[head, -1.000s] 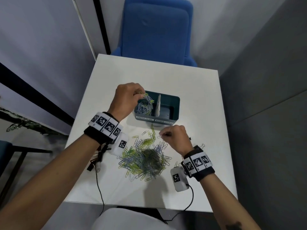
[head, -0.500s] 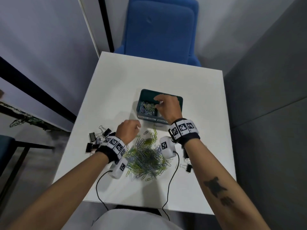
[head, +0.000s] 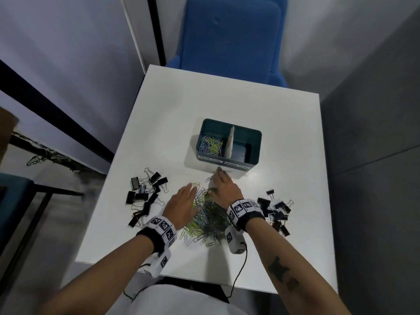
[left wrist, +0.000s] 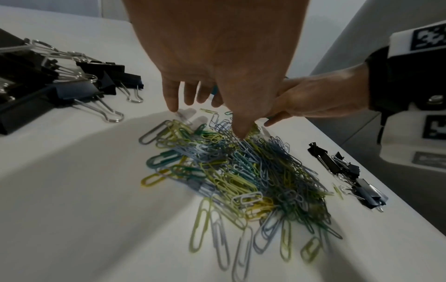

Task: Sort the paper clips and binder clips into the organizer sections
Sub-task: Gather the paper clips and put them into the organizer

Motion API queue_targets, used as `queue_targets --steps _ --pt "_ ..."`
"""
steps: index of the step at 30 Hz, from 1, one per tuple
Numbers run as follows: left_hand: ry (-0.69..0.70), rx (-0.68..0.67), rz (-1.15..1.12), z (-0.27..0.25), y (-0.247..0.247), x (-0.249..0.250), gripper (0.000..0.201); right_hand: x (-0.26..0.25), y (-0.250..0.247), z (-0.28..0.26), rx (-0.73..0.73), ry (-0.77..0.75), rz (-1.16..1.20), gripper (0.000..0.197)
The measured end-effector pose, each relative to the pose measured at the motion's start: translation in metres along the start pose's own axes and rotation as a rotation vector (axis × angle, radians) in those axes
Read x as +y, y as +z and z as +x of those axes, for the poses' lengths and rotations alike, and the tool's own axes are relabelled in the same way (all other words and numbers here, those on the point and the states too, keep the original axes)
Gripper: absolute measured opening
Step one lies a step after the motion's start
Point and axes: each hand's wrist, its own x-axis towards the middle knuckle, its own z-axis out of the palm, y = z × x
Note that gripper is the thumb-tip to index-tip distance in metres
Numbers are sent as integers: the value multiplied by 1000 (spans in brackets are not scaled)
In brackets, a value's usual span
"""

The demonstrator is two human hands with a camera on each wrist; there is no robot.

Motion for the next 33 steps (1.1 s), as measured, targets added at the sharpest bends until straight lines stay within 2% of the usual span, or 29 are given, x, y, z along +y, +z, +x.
queue_targets --steps 2,6,10,12,15,17,19,22,29,33 --pt "3 -38 0 7 -2 6 74 0 5 0 -25 2 -47 70" --pt "27 -96 63 15 -4 13 73 -3 5 -15 -9 -63 -81 59" --pt "96 -147 96 8 4 21 73 0 13 -44 -19 -171 26 54" --pt "138 -145 102 4 4 21 76 4 16 -56 39 -204 64 55" --pt "155 -111 124 4 2 14 83 12 19 -66 119 -34 79 70" --pt "150 -112 126 6 2 11 83 13 20 -68 111 80 87 78" --pt "150 -84 104 9 1 15 76 9 25 -66 96 75 65 75" --pt "151 -14 103 13 2 24 57 -4 28 -64 103 46 102 61" --pt "107 41 -71 21 -8 20 16 -11 20 -55 154 130 279 30" --pt "110 59 -102 22 -14 18 8 -3 11 -56 183 141 285 21"
